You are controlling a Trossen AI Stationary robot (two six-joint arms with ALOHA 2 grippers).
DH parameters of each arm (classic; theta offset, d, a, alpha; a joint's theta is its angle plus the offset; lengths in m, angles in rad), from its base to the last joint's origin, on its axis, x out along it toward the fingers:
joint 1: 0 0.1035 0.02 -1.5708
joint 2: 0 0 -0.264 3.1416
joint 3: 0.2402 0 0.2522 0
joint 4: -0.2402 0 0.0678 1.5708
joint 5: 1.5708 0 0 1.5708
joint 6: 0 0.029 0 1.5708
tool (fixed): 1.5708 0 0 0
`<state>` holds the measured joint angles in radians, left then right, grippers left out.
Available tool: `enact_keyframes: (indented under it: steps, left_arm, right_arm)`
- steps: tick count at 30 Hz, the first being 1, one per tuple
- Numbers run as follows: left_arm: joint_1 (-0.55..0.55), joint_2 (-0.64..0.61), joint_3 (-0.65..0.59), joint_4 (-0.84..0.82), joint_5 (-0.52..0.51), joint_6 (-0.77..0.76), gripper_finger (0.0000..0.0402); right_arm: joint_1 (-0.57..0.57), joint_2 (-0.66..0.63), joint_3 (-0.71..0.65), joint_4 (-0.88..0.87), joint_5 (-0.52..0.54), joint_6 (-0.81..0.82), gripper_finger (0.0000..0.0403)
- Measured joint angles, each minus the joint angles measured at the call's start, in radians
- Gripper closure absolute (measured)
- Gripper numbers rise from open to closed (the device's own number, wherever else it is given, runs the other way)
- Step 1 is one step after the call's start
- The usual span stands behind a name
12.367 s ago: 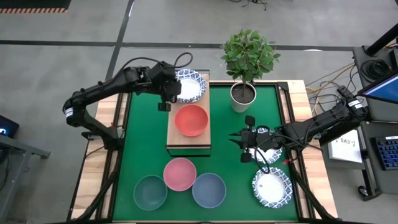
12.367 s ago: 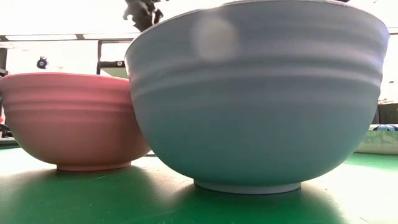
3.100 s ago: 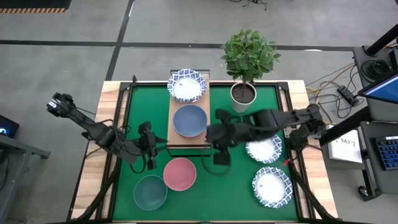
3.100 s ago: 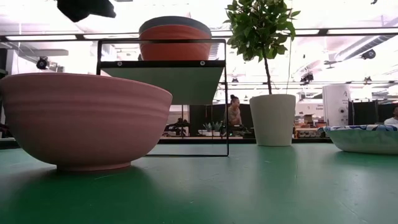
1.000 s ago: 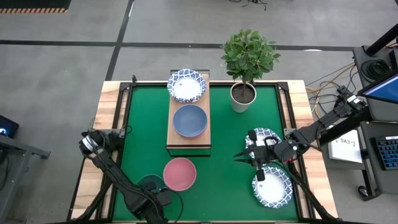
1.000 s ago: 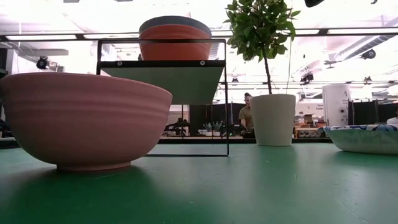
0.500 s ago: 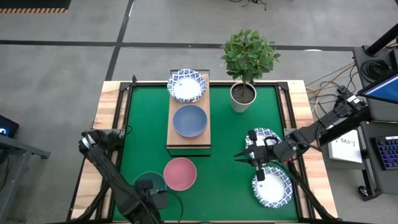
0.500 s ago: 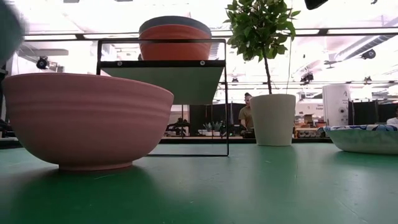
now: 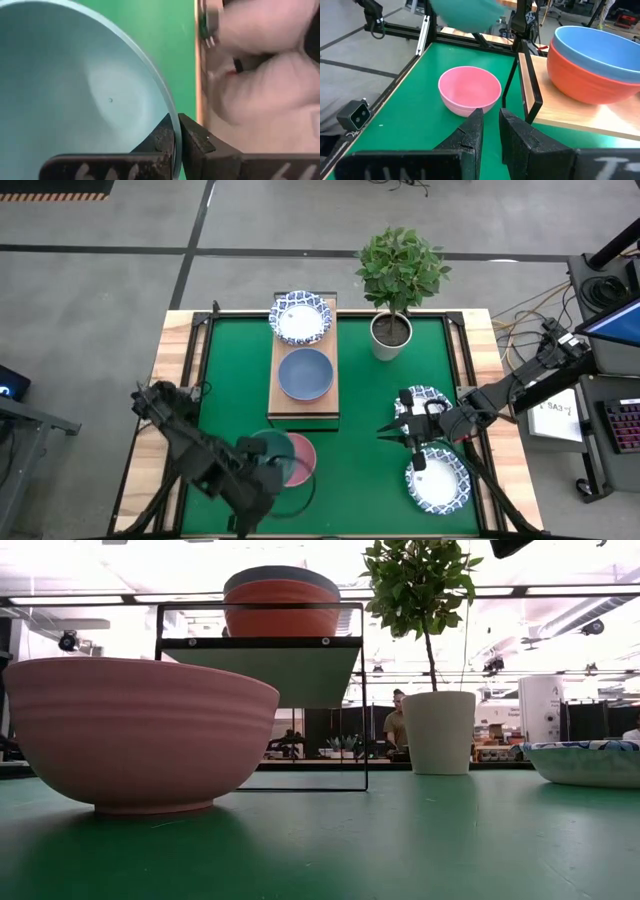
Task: Place and stack bowls onto a shelf
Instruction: Stack the green bowl on top of the blue bowl on the shelf
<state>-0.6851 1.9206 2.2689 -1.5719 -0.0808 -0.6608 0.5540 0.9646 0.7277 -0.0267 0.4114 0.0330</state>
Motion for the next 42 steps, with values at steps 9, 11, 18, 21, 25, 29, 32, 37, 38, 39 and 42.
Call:
enact_keyframes:
  steps: [9, 11, 18, 21, 25, 29, 32, 37, 38, 39, 42]
  left_arm:
    - [0.17, -0.038, 0.077, -0.001, -0.148, 0.439, 0.0402]
    - [0.222, -0.044, 0.075, 0.0, -0.157, 0.51, 0.0402]
    - [0.404, -0.045, 0.074, 0.0, -0.156, 0.688, 0.0402]
    - [0.467, -0.044, 0.072, 0.0, -0.156, 0.729, 0.0402]
    - [0.526, -0.044, 0.064, 0.0, -0.135, 0.753, 0.0402]
    - [0.552, -0.044, 0.036, 0.0, -0.111, 0.748, 0.0402]
    - [0.551, -0.044, 0.003, 0.0, -0.11, 0.739, 0.0402]
    - [0.551, -0.043, -0.048, 0.0, -0.109, 0.723, 0.0402]
    - [0.551, -0.043, -0.058, 0.001, -0.109, 0.722, 0.0402]
    - [0.551, -0.043, -0.068, 0.0, -0.109, 0.719, 0.0402]
    - [0.551, -0.043, -0.092, 0.001, -0.109, 0.71, 0.0402]
  right_arm:
    - [0.0, 0.0, 0.0, -0.002, 0.0, -0.001, 0.0351]
    - [0.0, -0.001, 0.0, -0.002, 0.0, -0.001, 0.0351]
    - [0.0, -0.001, 0.0, -0.006, 0.0, 0.009, 0.0351]
    - [0.0, -0.001, 0.0, -0.007, 0.0, 0.01, 0.0351]
    - [0.0, -0.001, 0.0, -0.013, 0.0, 0.011, 0.0351]
    - [0.0, -0.001, 0.0, -0.021, 0.0, 0.018, 0.0351]
    - [0.0, -0.001, 0.0, -0.022, 0.0, 0.018, 0.0351]
    - [0.0, -0.002, 0.0, -0.022, 0.0, 0.013, 0.0351]
    - [0.0, -0.002, 0.0, -0.022, 0.0, 0.012, 0.0351]
    - [0.0, -0.002, 0.0, -0.022, 0.0, 0.011, 0.0351]
    - [0.0, -0.002, 0.0, -0.021, 0.0, 0.013, 0.0351]
